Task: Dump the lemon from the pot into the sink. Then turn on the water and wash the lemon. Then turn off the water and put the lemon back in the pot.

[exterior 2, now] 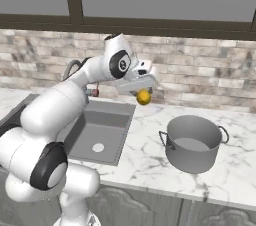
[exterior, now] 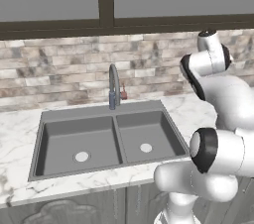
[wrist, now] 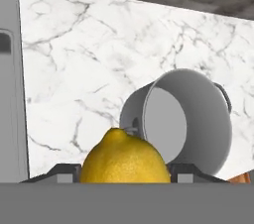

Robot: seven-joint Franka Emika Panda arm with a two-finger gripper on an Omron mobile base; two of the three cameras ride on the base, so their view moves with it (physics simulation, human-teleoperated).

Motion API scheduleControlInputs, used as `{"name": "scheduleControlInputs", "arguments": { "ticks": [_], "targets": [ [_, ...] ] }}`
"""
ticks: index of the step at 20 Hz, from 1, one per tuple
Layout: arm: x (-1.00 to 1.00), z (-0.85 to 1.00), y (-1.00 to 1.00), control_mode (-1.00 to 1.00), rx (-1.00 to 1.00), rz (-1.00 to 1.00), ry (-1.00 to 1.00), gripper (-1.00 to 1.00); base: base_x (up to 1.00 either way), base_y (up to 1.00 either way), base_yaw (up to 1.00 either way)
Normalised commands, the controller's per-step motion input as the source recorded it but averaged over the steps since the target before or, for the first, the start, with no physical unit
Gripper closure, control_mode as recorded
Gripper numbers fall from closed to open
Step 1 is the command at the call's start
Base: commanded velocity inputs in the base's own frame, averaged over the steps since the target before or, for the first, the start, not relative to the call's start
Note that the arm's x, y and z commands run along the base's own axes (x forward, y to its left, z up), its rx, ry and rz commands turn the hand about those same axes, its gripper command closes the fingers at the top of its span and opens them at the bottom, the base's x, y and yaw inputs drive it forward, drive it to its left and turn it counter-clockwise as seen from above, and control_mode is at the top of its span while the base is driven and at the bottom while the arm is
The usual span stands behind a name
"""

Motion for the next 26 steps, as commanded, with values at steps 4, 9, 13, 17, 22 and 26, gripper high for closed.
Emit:
{"name": "scheduleControlInputs", "arguments": {
  "ticks": [4,9,13,17,22,26],
  "targets": [
    [-0.29,-0.03,-0.81,-1.00,0.05,-0.13,0.00,1.00,0.00,0.00,0.00],
    [-0.25,-0.02,-0.69,-1.00,0.06,-0.09,0.00,1.00,0.00,0.00,0.00],
    [-0.06,-0.18,-0.52,-1.00,0.09,-0.04,0.00,1.00,0.00,0.00,0.00],
    [0.03,-0.39,-0.30,-1.00,0.13,0.00,0.00,1.00,0.00,0.00,0.00],
    [0.05,-0.53,-0.29,-1.00,0.11,0.00,0.00,1.00,0.00,0.00,0.00],
    [0.00,-0.47,-0.31,-1.00,0.06,0.00,-0.04,1.00,0.00,0.00,0.00]
  ]
}}
